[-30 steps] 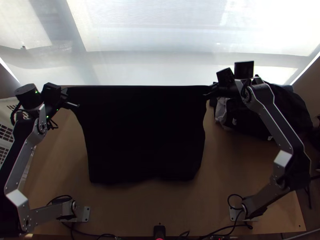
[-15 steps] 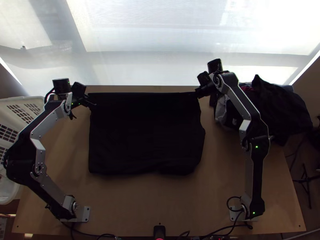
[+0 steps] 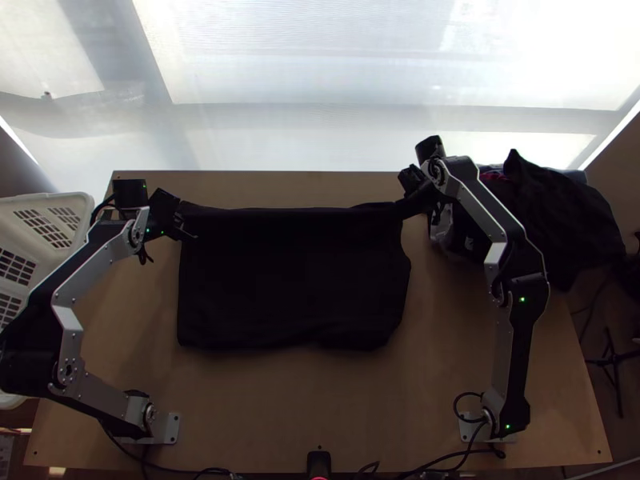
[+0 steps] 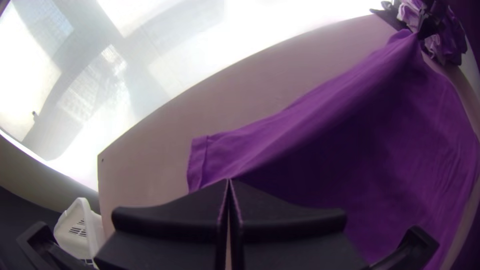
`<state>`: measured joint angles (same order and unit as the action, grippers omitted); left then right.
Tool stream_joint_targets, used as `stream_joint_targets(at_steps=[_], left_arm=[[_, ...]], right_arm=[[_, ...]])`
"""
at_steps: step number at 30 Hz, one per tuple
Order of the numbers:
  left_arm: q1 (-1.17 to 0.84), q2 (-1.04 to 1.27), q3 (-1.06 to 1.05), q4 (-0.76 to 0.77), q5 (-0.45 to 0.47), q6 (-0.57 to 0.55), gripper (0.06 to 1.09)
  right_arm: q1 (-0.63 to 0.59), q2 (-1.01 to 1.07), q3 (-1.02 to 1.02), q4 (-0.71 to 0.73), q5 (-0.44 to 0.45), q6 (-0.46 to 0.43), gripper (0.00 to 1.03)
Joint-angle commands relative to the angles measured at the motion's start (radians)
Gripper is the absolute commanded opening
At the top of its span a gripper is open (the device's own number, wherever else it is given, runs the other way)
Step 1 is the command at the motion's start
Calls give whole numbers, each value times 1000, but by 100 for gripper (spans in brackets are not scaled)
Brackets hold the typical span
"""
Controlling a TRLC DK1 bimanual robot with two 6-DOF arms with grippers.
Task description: Fold the t-shirt
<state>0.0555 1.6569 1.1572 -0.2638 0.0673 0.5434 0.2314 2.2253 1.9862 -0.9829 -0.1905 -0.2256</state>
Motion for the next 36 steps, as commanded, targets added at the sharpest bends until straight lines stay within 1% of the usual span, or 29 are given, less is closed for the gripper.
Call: stream_joint_targets(at_steps=[1,5,9,10,12,13,14,15,16,18,19,20,21,26,30,34,35,36], left_arm=[[-39,-123,-182,-12,2,20,10],[-74,-138,-244,12,0,12,10],[-60,-86,-258,44,-1,24,10],[-56,-72,-258,44,-3,33,10],[-46,-49,-258,54,-8,50,10],[-42,-43,-258,64,-14,52,13],[-39,-40,-258,77,-21,53,20],[-37,-36,-257,78,-21,58,32],[-37,-32,-257,81,-21,61,47],[-37,-25,-254,86,-23,61,73],[-39,-19,-251,84,-26,55,87],[-42,-16,-248,81,-27,47,106],[-48,-22,-246,74,-31,43,104],[-48,-157,-226,11,-31,-3,104],[-25,-304,-137,-58,-29,-48,104],[-40,-399,-44,-186,-27,-60,104],[-51,-437,-47,-221,-26,-53,104],[-66,-473,-63,-261,-21,-22,104]], right_arm=[[0,-72,-162,4,0,-6,3],[0,-75,-219,27,0,-6,3],[13,-67,-242,30,0,-6,3],[14,-62,-248,30,0,-3,6],[17,-56,-256,30,0,-1,19],[17,-53,-260,30,0,-1,26],[17,-49,-262,30,0,0,36],[16,-46,-262,30,0,2,45],[16,-42,-262,30,0,2,53],[14,-42,-263,30,2,2,66],[16,-42,-262,30,0,0,75],[16,-44,-257,30,0,0,87],[14,-42,-250,23,0,2,100],[-9,-116,-239,-3,-1,5,99],[-21,-214,-222,-37,-1,2,99],[-21,-297,-222,-77,-1,3,99],[-14,-322,-227,-105,-1,2,99],[2,-342,-236,-138,-1,0,99]])
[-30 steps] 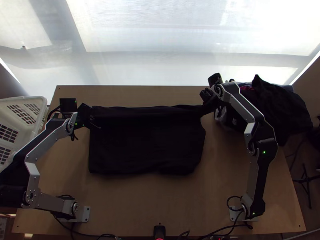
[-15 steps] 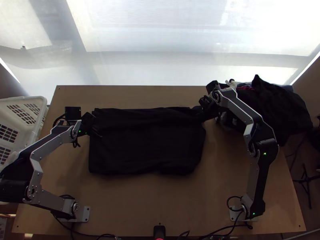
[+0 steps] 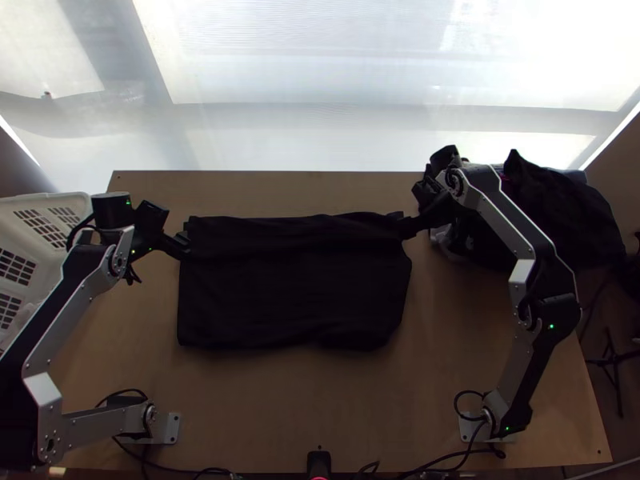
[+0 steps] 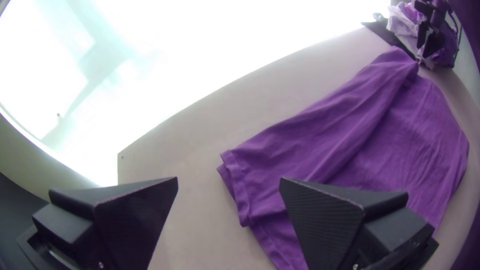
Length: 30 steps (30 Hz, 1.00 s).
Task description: Fold the t-shirt
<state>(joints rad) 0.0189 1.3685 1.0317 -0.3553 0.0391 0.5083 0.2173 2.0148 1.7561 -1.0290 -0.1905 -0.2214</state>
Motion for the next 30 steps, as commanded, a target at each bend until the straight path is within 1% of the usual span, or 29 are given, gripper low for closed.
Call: stream_joint_targets(at_steps=[1,3,4,6,8,11,13,16,19,22,24,28,30], left_arm=[[-50,-223,37,-218,8,44,103],[-103,-304,-35,-355,15,96,103],[-137,-347,-84,-419,15,147,103],[-198,-459,-211,-498,13,249,103],[-235,-575,-309,-541,-8,363,103],[-258,-632,-325,-666,-31,444,103],[-269,-657,-320,-708,-31,486,103],[-318,-674,-337,-694,-38,495,103],[-349,-680,-394,-590,-51,490,103],[-381,-687,-440,-473,-51,463,103],[-399,-691,-469,-438,-51,449,103],[-407,-723,-570,-320,-53,469,103],[-407,-727,-596,-301,-51,470,103]], right_arm=[[33,-154,-26,-123,-1,-10,99],[83,-222,-115,-132,0,-33,99],[106,-258,-165,-132,0,-52,99],[169,-323,-271,-132,0,-58,99],[235,-380,-379,-123,3,-84,99],[338,-436,-518,-120,14,-105,99],[413,-481,-595,-120,23,-116,99],[498,-511,-650,-118,25,-108,98],[554,-513,-675,-85,28,-90,98],[565,-495,-681,-42,31,-81,98],[567,-481,-687,-23,33,-68,98],[587,-470,-701,24,52,-42,98],[596,-464,-702,30,54,-27,98]])
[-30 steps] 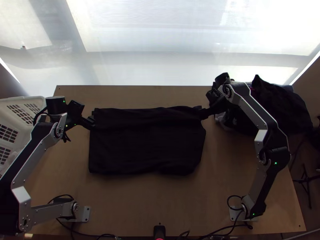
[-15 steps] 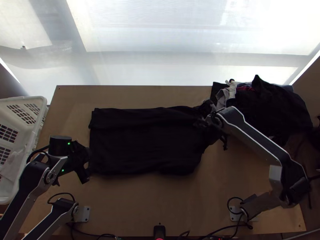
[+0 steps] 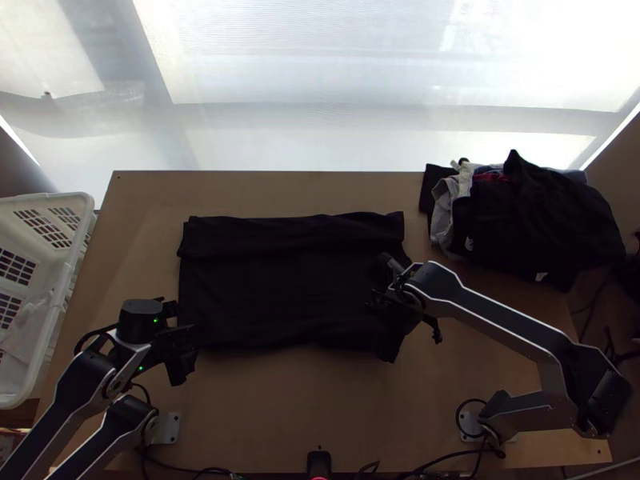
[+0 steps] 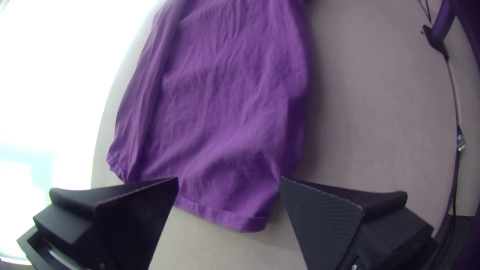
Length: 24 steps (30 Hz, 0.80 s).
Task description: Fold the t-shirt
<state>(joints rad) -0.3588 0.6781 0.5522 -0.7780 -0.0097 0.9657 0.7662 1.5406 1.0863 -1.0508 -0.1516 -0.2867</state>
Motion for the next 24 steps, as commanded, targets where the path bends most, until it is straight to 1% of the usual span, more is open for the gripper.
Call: stream_joint_targets(at_steps=[1,3,6,10,14,17,24], left_arm=[[-29,-41,-126,120,-3,11,103],[-35,-60,-129,98,-3,8,103],[-68,-69,-97,3,-1,-10,103],[-121,-98,-129,-18,-1,-42,103],[-184,-97,-166,11,-3,-84,103],[-184,-91,-175,40,-3,-88,100],[-174,-83,-222,128,-10,-74,100]], right_arm=[[53,10,-35,57,17,44,98],[65,9,-37,57,15,54,98],[73,1,-43,57,15,67,98],[71,19,-51,92,17,84,98],[73,30,-48,110,40,95,96],[71,30,-52,115,57,98,96],[70,30,-57,140,107,101,96]])
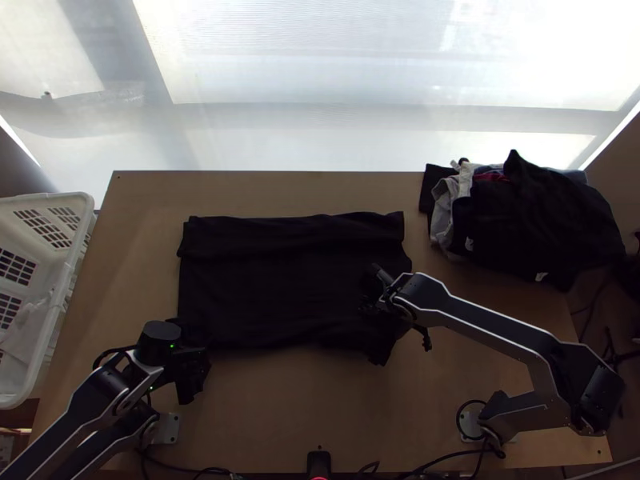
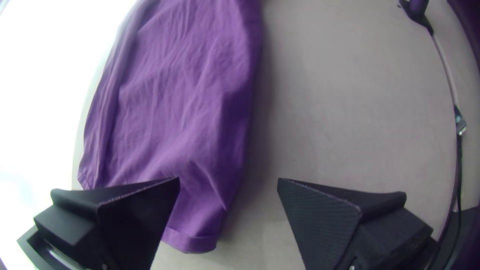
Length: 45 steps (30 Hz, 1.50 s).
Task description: Fold the t-shirt
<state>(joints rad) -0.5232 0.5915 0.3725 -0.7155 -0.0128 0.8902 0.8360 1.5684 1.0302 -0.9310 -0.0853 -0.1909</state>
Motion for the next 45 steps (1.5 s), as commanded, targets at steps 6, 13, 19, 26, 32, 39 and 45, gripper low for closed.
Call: stream_joint_targets(at_steps=[6,13,19,26,32,39,45], left_arm=[[57,51,-67,199,-24,67,100],[107,123,-61,269,-24,93,92],[109,163,-67,291,-21,92,54],[137,168,-75,375,-23,92,9],[212,120,-20,306,-24,110,9],[295,73,149,31,-1,108,9],[315,-42,253,-197,19,107,9]], right_arm=[[-6,-8,-1,20,64,4,96],[-8,12,-4,60,85,4,92],[-12,51,-18,123,85,-1,74],[-14,79,-45,239,84,-47,11],[-15,-33,-45,146,79,-62,3],[-31,-200,-56,-74,-28,-108,3],[-29,-294,-39,-198,-96,-128,3]])
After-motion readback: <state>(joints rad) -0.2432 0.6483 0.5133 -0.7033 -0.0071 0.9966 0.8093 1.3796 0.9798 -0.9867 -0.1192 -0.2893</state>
